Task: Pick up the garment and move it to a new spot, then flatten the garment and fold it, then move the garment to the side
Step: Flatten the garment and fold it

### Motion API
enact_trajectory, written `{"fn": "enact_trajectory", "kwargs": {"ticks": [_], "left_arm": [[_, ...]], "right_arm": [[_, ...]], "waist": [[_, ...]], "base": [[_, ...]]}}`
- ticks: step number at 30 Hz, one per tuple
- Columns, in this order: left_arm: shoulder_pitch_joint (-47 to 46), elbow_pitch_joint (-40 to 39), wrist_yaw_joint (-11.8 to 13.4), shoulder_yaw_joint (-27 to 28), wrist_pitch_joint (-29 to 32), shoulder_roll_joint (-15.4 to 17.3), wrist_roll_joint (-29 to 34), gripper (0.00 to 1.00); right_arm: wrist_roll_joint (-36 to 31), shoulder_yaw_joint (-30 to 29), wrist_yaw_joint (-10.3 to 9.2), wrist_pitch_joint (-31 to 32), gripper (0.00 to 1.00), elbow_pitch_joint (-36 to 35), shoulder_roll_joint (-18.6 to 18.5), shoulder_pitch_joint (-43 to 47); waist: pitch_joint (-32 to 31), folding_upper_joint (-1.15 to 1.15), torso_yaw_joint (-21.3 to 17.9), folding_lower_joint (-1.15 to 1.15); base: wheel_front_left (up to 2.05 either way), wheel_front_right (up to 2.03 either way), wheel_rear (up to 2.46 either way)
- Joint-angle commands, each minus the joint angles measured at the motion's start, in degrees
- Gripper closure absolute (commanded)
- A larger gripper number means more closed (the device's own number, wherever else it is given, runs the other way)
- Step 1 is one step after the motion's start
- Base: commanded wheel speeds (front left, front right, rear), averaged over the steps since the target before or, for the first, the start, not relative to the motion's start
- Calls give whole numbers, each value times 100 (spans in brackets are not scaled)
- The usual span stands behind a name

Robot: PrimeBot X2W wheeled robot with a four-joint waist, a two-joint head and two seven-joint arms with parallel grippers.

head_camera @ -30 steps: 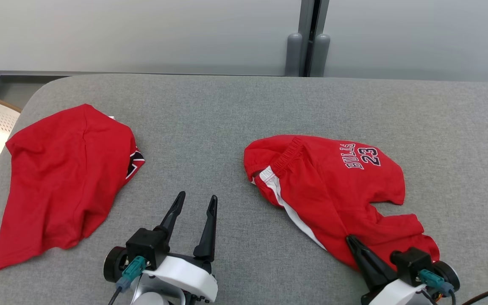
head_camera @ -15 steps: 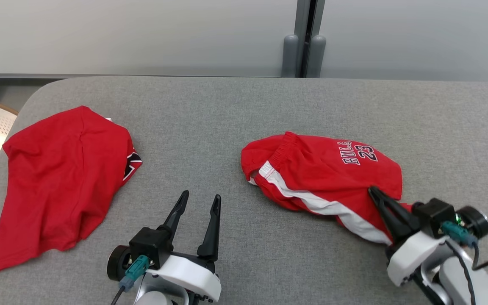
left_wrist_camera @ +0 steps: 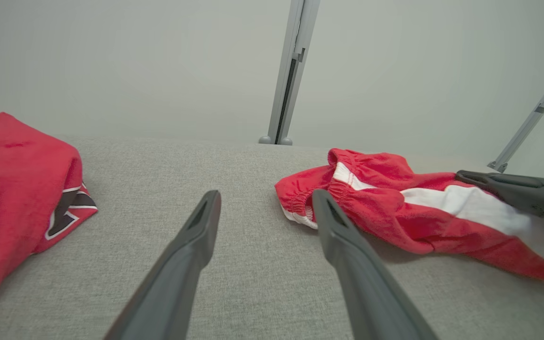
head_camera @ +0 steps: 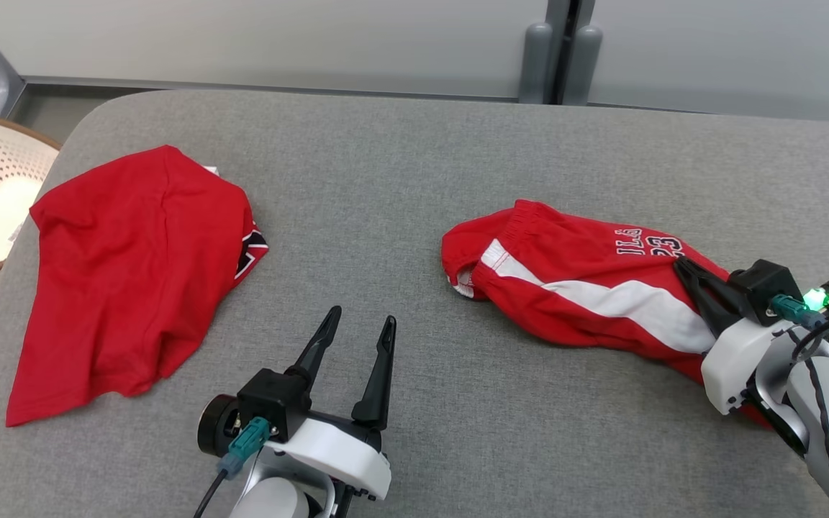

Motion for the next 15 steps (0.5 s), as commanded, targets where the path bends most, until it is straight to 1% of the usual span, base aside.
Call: {"fn": "enact_trajectory", "kwargs": {"ticks": [1, 6, 11, 12, 13, 14, 15], "left_arm": [[-127, -2, 7, -10, -11, 21, -5, 0], [-160, -2, 10, -14, -11, 21, 20, 0], [-226, 25, 20, -21, -11, 21, 77, 0], [-243, 29, 17, -27, -11, 21, 74, 0], [-249, 34, 17, -22, -11, 22, 85, 0], [-242, 40, 23, -7, -11, 22, 92, 0], [-237, 44, 34, 16, -10, 22, 101, 0]], "right_arm": [[61, 84, -2, -66, 100, 228, 36, -109], [245, 373, -2, -184, 100, 787, 158, -273], [511, 680, -2, -277, 100, 1252, 330, -293], [543, 730, -2, -306, 76, 1330, 347, -322], [601, 744, -2, -337, 10, 1394, 386, -357], [671, 715, -2, -380, 0, 1434, 435, -380], [719, 686, -2, -432, 0, 1468, 471, -407]], "waist": [[70, 0, 76, 0], [152, 0, 130, 0], [194, 0, 39, 0], [190, 0, 18, 0], [178, 0, -11, 0], [161, 0, -46, 0], [144, 0, -90, 0]], "base": [[0, 0, 0], [0, 0, 0], [0, 0, 0], [0, 0, 0], [0, 0, 0], [0, 0, 0], [0, 0, 0]]}}
